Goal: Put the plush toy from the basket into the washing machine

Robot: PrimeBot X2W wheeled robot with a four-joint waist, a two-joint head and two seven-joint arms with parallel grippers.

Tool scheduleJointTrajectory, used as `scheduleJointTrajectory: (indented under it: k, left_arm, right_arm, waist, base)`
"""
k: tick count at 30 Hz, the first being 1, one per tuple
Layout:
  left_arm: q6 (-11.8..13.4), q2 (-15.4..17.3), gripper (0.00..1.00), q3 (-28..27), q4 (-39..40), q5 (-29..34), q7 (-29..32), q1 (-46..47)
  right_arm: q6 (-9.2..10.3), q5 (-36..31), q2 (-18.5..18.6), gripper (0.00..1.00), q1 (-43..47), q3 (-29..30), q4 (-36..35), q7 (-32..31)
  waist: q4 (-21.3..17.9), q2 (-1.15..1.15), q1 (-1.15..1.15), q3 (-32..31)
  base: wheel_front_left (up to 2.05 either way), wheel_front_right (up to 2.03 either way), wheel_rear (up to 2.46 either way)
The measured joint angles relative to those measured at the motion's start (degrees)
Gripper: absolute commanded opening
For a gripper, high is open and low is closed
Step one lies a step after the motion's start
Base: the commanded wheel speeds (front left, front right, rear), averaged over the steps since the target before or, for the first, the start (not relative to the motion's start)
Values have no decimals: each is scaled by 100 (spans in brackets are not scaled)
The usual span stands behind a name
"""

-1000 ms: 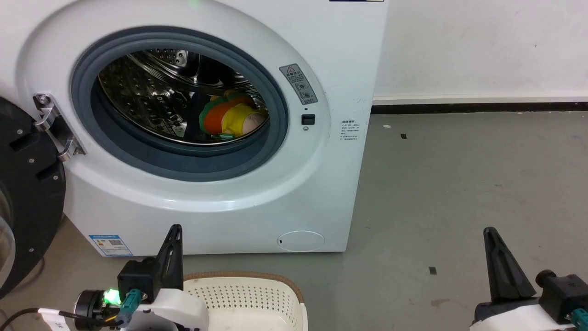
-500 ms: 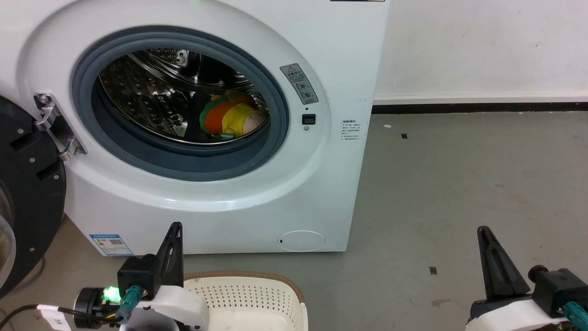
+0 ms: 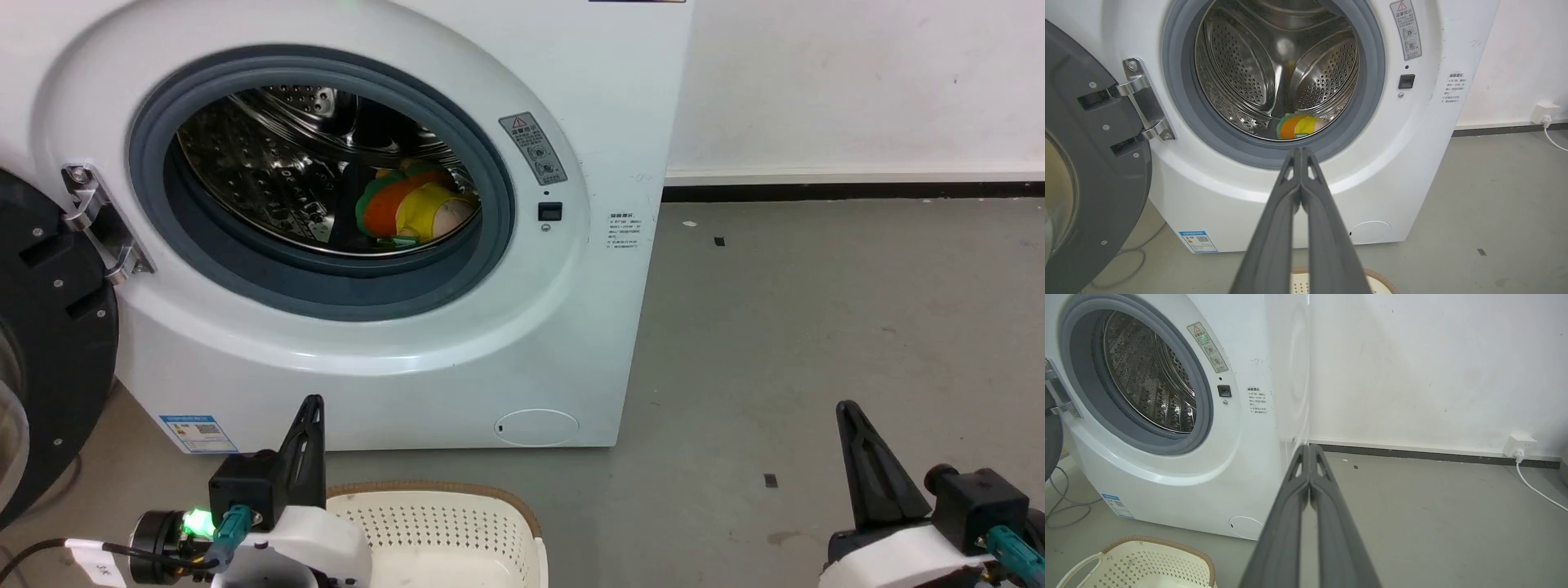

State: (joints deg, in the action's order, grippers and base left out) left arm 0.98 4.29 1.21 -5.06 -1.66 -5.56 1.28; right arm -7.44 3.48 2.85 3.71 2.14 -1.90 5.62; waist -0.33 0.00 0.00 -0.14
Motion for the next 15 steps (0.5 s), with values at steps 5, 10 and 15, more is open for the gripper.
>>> scheduleJointTrajectory:
  k: [5,10,15]
  left_arm:
    - [-14,-8,0,-11,49,8,52,-5]
    - [-15,-23,0,-18,98,15,108,-10]
    - [-18,-30,0,-26,143,18,170,-13]
  right_arm:
    - [0,-26,0,0,-65,-24,11,-49]
    - [-1,-68,0,0,-76,-44,32,-102]
    - [-1,-143,0,0,-83,-58,51,-159]
  waist:
    - [3,0,0,2]
    - [7,0,0,3]
    - [10,0,0,5]
  base:
    - [0,0,0]
    - [0,0,0]
    - [0,0,0]
